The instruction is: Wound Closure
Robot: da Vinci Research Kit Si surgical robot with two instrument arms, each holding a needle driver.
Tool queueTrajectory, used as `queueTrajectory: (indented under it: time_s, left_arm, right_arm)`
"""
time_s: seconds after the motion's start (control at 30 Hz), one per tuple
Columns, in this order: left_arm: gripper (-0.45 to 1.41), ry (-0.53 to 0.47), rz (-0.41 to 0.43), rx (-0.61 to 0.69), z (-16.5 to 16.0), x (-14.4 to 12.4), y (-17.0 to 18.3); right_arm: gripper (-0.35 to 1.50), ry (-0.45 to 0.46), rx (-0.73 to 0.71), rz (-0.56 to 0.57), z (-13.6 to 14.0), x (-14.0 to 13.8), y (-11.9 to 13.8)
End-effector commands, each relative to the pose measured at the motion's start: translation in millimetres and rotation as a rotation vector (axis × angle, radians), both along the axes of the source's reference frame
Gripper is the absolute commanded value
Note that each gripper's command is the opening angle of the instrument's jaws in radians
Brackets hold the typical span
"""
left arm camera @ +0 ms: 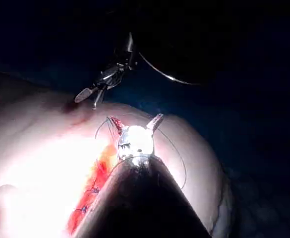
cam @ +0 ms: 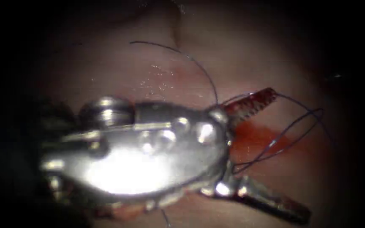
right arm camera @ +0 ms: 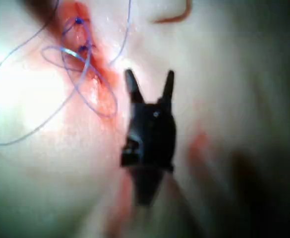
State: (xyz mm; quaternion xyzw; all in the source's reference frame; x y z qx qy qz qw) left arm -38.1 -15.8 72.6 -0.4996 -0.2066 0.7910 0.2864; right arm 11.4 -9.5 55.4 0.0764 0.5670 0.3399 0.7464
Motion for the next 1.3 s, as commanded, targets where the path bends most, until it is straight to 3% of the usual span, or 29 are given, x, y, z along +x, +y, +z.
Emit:
queueTrajectory:
  time_s: [0.03, 0.3, 0.6, 0.7, 0.73, 0.77, 0.8, 0.83, 0.87, 1.0, 1.3]
  left_arm:
    - [0.94, 0.025, 0.005, 0.014, 1.3, -1.0, -0.9]
    - [0.94, 0.173, 0.041, -0.005, 7.0, -2.9, -1.6]
    - [0.84, 0.195, 0.037, -0.012, 9.1, -3.1, -1.5]
    - [0.61, 0.195, 0.036, -0.012, 9.1, -3.2, -1.4]
    - [0.39, 0.195, 0.036, -0.012, 9.1, -3.2, -1.3]
    - [0.00, 0.195, 0.035, -0.012, 9.1, -3.3, -1.2]
    - [0.00, 0.195, 0.035, -0.012, 9.1, -3.3, -1.2]
    - [-0.37, 0.196, 0.035, -0.012, 9.2, -3.4, -1.2]
    - [-0.45, 0.195, 0.044, -0.027, 9.3, -3.4, -1.1]
    - [-0.45, 0.223, 0.039, -0.073, 9.7, -2.8, -0.6]
    - [-0.45, 0.192, 0.070, -0.165, 9.4, 2.9, -0.9]
  right_arm:
    - [1.28, -0.002, -0.002, 0.000, 0.5, 0.4, -0.9]
    - [1.28, -0.013, -0.011, -0.002, 0.1, 1.2, -1.7]
    - [1.26, -0.010, -0.011, -0.004, 0.0, 1.8, -2.1]
    - [1.26, -0.011, -0.011, -0.008, 0.1, 1.9, -2.2]
    - [1.26, -0.011, -0.011, -0.007, 0.1, 2.0, -2.2]
    - [1.26, -0.010, -0.012, -0.009, 0.1, 2.1, -2.3]
    - [1.26, -0.010, -0.012, -0.009, 0.1, 2.1, -2.3]
    - [1.26, -0.010, -0.012, -0.009, 0.1, 2.1, -2.4]
    - [1.26, -0.010, -0.012, -0.009, 0.0, 2.2, -2.4]
    - [1.26, -0.010, -0.009, -0.013, -0.3, 2.2, -2.7]
    - [1.25, 0.005, -0.012, -0.037, -1.5, 2.3, -3.6]
